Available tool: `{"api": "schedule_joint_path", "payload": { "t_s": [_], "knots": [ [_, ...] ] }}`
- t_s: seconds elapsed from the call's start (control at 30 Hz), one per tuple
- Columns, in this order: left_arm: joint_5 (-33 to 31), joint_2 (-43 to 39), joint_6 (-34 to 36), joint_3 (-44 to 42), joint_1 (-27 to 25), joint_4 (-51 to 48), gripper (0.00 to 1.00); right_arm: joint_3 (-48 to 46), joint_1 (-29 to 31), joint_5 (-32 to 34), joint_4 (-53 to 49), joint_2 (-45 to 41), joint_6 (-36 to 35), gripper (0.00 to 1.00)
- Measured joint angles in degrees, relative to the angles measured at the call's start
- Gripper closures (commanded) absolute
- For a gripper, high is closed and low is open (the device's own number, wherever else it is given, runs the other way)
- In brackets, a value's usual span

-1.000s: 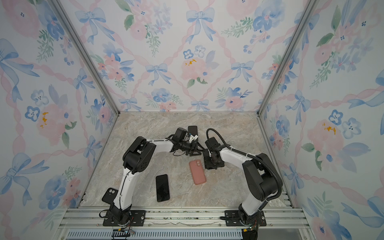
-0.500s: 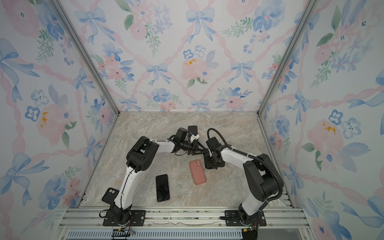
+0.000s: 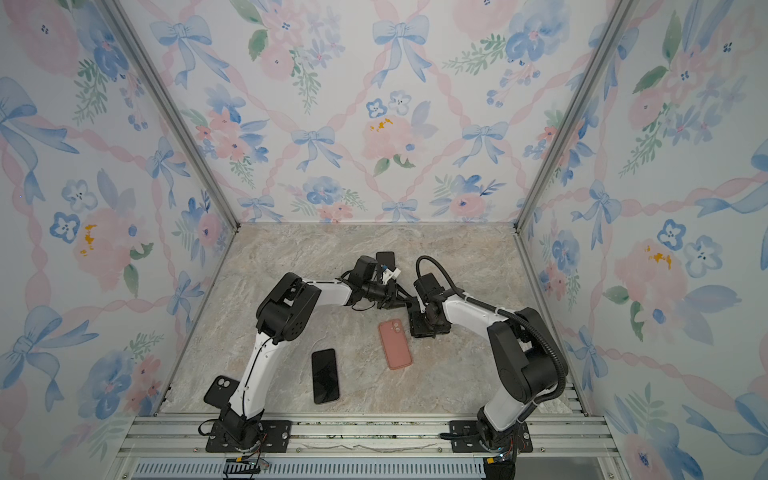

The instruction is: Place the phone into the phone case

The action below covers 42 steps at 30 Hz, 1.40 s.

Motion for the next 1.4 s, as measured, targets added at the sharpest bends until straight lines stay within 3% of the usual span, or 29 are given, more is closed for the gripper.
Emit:
{"api": "schedule_joint_path", "payload": {
  "t_s": [0.67,1.07,1.4],
  "knots": [
    [0.2,0.09,-0.76,-0.94,-0.02,2.86,0.82,-1.53,-0.37,-0.7,1.68,-1.29,-0.02,0.37],
    [0.22,-0.79,-1.07,-3.13,0.02,5.14,0.87,-2.54,-0.63,-1.88,1.38,-2.86,-0.57,0.18],
    [-1.01,-3.54,-6.8,-8.59,0.13,8.72,0.89,-2.47,-0.35,0.92,-3.06,-15.43,2.49,0.16]
  ]
}}
